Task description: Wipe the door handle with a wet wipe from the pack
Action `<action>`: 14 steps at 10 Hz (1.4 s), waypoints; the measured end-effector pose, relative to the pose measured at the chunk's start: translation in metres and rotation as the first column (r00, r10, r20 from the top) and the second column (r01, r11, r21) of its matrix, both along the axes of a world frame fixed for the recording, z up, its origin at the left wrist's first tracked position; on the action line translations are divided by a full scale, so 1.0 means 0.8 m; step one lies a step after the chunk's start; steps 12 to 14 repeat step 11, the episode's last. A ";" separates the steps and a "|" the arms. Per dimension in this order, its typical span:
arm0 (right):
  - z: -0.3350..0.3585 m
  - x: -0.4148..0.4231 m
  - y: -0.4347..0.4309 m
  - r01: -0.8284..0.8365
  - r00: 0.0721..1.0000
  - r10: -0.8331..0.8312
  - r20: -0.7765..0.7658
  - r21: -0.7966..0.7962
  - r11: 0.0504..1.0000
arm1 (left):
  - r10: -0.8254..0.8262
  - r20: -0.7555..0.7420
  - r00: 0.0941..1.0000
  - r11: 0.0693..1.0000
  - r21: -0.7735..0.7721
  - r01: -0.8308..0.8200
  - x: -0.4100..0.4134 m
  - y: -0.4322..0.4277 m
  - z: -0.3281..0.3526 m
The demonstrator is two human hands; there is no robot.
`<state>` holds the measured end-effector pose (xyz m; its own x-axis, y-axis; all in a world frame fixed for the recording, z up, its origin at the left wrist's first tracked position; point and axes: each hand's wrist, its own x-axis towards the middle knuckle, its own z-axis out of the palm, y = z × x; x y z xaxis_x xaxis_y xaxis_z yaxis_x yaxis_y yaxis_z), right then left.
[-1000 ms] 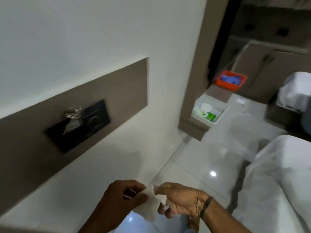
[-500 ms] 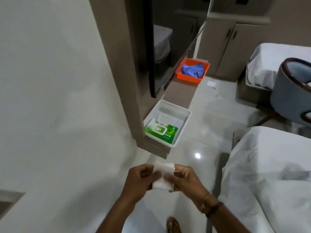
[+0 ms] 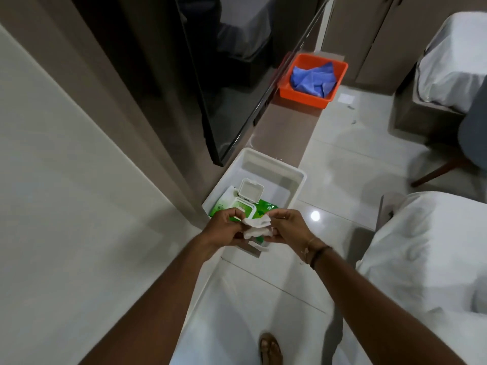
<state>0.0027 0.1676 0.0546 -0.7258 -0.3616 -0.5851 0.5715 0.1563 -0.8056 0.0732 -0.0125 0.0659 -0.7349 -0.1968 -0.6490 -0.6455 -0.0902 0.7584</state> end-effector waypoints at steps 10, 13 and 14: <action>-0.115 -0.058 -0.102 -0.001 0.746 0.511 -0.426 0.768 0.641 | -0.144 0.234 0.962 0.499 -0.822 0.275 -0.079 -0.011 -0.122; -0.113 -0.054 -0.099 0.018 0.698 0.556 -0.452 0.787 0.617 | -0.184 0.265 0.947 0.444 -0.837 0.320 -0.078 -0.006 -0.123; -0.113 -0.054 -0.099 0.018 0.698 0.556 -0.452 0.787 0.617 | -0.184 0.265 0.947 0.444 -0.837 0.320 -0.078 -0.006 -0.123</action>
